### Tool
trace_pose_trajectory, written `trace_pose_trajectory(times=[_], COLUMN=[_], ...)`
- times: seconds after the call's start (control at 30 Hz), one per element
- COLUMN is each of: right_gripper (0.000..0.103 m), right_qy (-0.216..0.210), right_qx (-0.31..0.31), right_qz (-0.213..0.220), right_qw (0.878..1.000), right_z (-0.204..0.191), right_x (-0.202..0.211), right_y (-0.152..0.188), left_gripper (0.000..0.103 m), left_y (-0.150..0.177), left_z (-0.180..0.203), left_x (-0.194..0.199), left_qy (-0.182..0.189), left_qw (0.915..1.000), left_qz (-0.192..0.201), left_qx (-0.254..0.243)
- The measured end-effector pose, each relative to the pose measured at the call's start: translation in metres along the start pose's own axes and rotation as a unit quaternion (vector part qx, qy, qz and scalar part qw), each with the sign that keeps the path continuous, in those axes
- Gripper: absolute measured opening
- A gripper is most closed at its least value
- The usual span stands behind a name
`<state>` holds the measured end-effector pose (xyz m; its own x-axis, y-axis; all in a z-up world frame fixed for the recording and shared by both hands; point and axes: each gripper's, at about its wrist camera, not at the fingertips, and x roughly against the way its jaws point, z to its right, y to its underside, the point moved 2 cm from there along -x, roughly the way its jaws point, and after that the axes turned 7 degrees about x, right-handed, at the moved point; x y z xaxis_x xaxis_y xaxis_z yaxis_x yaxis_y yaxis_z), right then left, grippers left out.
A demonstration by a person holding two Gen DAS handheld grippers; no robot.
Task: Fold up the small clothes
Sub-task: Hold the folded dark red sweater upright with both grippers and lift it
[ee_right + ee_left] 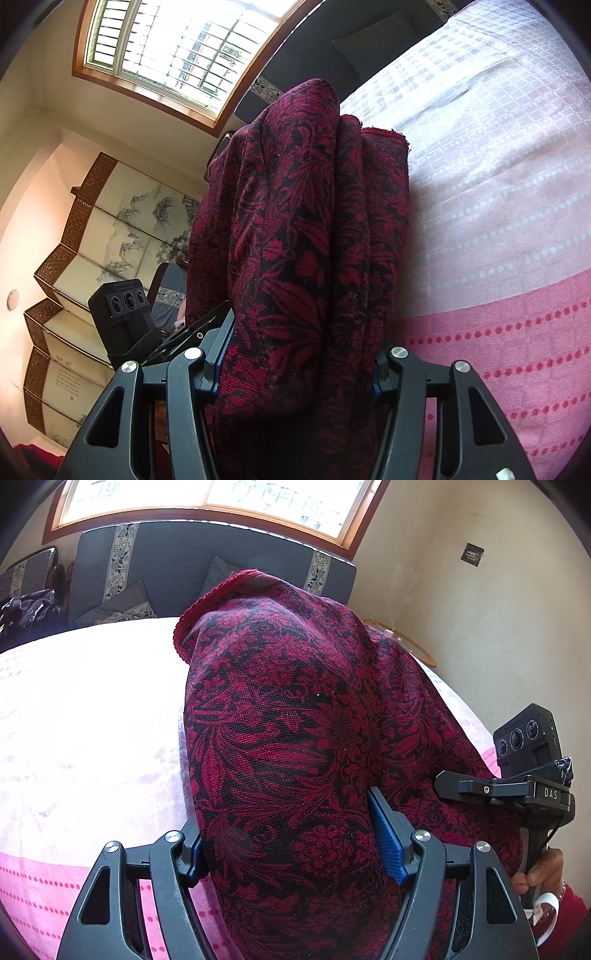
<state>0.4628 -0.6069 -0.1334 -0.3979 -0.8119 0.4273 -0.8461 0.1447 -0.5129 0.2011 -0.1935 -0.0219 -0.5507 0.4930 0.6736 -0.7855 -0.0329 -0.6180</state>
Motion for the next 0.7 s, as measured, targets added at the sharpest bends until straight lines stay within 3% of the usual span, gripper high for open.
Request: trace_pose_trajectory(times=[0.7], right_gripper=[0.051], right_qy=[-0.034], right_qx=[0.016], right_qz=[-0.023], right_qw=[0.999], right_z=[-0.001], right_x=[-0.005], right_y=[-0.002], left_gripper=[0.073], left_y=[0.021], left_z=[-0.004], left_x=[0.043], left_qy=[-0.032], left_qw=[0.9993], left_qz=[0.015], left_qx=[0.012])
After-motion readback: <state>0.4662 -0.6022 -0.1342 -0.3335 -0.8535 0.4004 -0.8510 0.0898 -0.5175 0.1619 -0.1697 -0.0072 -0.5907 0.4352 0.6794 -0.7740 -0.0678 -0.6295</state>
